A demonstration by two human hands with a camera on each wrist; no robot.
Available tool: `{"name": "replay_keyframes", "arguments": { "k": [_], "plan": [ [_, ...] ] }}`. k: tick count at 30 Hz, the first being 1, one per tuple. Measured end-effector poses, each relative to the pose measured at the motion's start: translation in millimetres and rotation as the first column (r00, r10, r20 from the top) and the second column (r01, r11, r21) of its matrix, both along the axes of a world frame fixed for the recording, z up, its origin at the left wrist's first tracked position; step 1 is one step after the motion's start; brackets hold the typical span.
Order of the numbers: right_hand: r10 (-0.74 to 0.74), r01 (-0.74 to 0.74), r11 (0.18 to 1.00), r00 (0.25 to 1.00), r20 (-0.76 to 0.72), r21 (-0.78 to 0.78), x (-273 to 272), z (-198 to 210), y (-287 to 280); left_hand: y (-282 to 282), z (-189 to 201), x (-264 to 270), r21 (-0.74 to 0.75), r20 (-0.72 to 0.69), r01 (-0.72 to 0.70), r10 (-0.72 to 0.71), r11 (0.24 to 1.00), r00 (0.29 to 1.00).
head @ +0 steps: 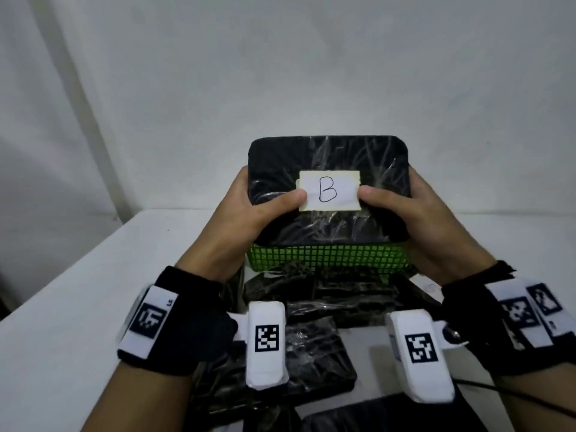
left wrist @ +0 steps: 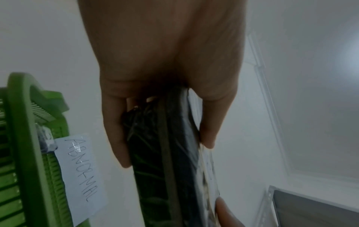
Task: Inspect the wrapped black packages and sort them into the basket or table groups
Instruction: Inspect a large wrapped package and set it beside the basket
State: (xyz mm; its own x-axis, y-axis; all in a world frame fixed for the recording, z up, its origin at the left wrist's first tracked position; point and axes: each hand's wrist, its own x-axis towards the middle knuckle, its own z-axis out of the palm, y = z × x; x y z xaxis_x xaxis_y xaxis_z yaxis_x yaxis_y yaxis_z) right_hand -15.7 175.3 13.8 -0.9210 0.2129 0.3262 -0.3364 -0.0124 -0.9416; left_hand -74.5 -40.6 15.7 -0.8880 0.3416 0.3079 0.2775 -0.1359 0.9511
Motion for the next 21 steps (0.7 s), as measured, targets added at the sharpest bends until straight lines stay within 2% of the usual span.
{"name": "replay_keyframes", "arguments": {
  "k": [4, 8, 14, 18, 21],
  "plan": [
    [0.026, -0.026, 1.000, 0.999, 0.044, 0.011, 2.0, -0.5, 9.6, 5.0, -3.3, 3.3, -0.027, 0.006, 0.032, -0.031, 0.999, 0.999],
    [0.024, -0.025, 0.999, 0.999, 0.044, 0.030, 4.0, -0.3, 10.7, 7.6, -4.3, 8.2, -0.023, 0.007, -0.007, 0.007, 1.000, 1.000],
    [-0.067, 0.069, 0.997, 0.996, -0.050, 0.042, 1.2, -6.2, 7.9, 15.0, -4.1, 12.2, -0.055, -0.063, -0.075, 0.072, 0.996, 0.995],
    [-0.098, 0.104, 0.991, 0.993, -0.066, 0.087, -0.3, -10.3, 5.9, 10.9, -1.5, 12.9, -0.072, -0.085, -0.038, 0.032, 0.997, 0.996],
    [-0.113, 0.121, 0.982, 0.992, -0.061, 0.143, 2.0, -11.0, 2.5, 2.4, 2.6, 13.0, -0.140, -0.132, -0.037, 0.018, 0.989, 0.991]
  ]
}}
